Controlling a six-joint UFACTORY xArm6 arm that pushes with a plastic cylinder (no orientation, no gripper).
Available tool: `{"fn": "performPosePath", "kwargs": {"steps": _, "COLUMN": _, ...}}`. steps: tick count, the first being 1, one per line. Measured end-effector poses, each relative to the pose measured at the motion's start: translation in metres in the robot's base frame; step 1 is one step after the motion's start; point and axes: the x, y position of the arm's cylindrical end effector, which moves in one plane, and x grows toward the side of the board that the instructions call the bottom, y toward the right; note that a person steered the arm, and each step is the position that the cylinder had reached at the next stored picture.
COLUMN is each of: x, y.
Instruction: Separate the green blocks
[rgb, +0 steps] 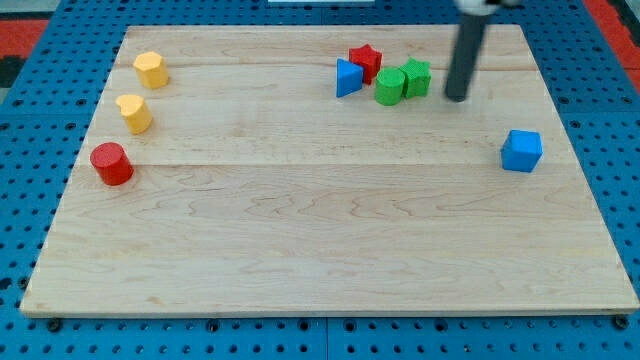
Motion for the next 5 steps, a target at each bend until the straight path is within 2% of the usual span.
{"fn": "performPosePath", "kwargs": {"steps": 1, "x": -0.033, "y": 0.004}}
{"fn": "performPosePath", "kwargs": {"steps": 2, "x": -0.04, "y": -0.063}}
{"fn": "performPosePath", "kwargs": {"steps": 3, "x": -0.011, "y": -0.094}}
{"fn": "performPosePath", "kwargs": {"steps": 5, "x": 0.018, "y": -0.19}}
